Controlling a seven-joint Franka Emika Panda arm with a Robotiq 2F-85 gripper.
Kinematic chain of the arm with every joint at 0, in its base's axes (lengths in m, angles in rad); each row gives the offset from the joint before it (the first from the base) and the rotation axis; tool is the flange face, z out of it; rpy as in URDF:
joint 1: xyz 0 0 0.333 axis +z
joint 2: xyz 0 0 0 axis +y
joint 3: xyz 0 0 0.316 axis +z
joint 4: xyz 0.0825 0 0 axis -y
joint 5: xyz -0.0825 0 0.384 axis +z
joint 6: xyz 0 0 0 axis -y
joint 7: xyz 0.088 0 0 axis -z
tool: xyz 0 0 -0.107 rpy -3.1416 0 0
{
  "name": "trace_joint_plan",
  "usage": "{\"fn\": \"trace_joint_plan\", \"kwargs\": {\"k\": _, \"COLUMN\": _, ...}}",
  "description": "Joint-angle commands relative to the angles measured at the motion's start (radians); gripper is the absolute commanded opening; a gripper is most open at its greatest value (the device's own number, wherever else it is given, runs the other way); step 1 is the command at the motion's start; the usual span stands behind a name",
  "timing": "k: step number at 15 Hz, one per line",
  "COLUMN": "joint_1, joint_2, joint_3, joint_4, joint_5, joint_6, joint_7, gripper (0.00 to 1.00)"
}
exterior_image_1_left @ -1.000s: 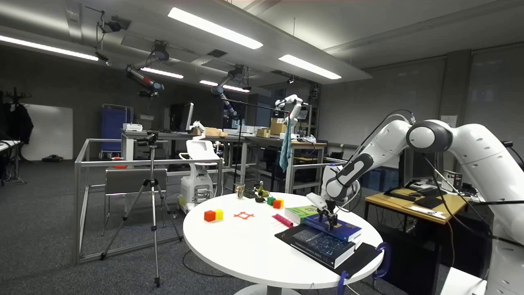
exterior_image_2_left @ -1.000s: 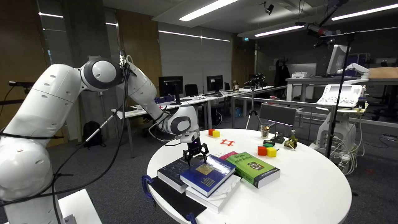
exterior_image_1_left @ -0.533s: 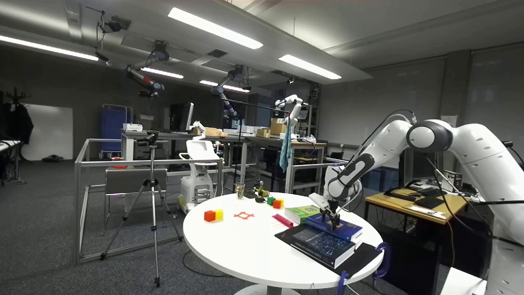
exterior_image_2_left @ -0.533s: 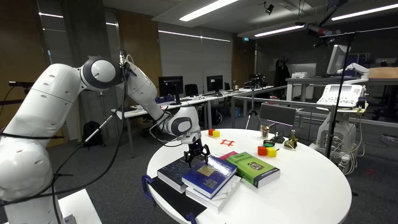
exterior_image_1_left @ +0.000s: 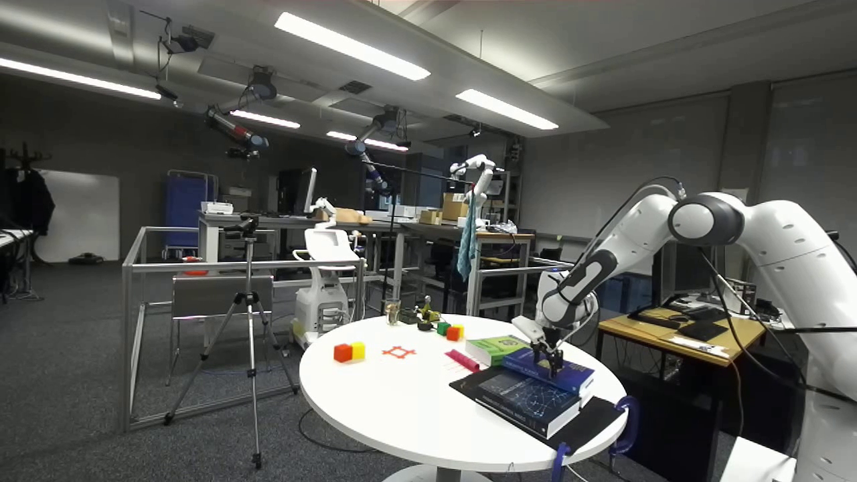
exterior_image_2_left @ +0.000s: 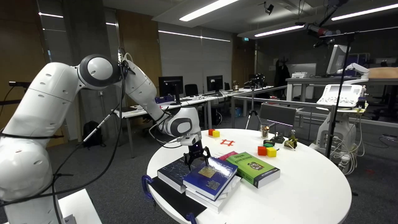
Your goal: Put the blue book on the white book
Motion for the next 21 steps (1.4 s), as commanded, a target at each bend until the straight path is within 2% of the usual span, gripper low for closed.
{"fn": "trace_joint_plan", "kwargs": {"k": 1, "joint_1": -0.025, "joint_2": -0.061, "joint_3": 0.003, "joint_4": -0.051, "joint_5": -0.002, "joint_6": -0.018, "joint_7": -0.015, "gripper": 1.00}}
{"fn": "trace_joint_plan", "kwargs": {"k": 13, "joint_1": -0.078, "joint_2": -0.034, "joint_3": 0.016, "joint_4": -0.008, "joint_5": 0.097, "joint_6": -0.002, "joint_7": 0.006, "gripper": 1.00}}
{"fn": "trace_joint_plan", "kwargs": {"k": 21, "joint_1": -0.063, "joint_2": -0.034, "joint_3": 0.052, "joint_4": 0.029, "joint_5": 0.068, "joint_6": -0.023, "joint_7": -0.062, "gripper": 1.00}}
